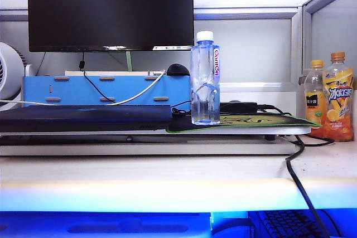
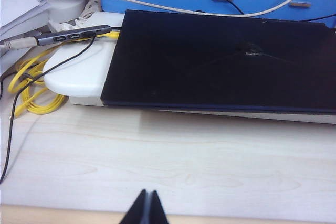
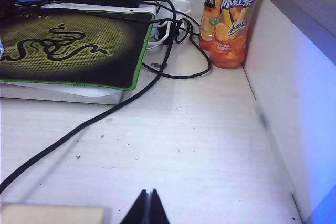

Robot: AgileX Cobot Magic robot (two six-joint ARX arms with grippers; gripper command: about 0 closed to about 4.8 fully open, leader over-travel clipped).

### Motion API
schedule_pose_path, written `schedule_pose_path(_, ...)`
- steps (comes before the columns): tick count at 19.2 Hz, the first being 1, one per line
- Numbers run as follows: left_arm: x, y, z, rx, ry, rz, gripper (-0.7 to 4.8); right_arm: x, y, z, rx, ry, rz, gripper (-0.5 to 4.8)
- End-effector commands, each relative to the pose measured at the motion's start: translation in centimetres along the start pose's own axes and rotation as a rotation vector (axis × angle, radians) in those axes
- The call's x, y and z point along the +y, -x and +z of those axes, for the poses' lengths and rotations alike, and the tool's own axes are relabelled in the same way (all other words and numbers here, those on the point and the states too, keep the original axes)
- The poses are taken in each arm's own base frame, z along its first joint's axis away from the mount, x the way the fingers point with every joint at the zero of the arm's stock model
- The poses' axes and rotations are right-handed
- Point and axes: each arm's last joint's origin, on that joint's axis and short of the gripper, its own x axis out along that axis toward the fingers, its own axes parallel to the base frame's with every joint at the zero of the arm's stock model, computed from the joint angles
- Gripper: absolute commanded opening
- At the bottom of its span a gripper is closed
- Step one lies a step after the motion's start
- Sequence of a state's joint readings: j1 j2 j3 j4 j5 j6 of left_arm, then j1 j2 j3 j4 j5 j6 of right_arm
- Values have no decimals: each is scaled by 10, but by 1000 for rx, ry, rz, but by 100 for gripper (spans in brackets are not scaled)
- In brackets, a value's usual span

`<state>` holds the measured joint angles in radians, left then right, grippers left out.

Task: Pick up the mineral water bottle and place it on the laptop.

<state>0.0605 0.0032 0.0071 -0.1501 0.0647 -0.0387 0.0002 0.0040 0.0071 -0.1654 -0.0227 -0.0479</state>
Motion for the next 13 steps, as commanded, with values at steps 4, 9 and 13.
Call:
schedule_pose_path(4, 0, 0, 0, -3, -2, -4, -2, 0, 0, -1, 4, -4, -1, -1)
schedule_pose_path(9, 0, 0, 0, -3, -1, -4, -2, 0, 0, -1, 0, -3, -1, -1)
schedule_pose_path(13, 0, 0, 0, -3, -1, -4, -2, -1, 0, 4, -42, -3, -34, -1)
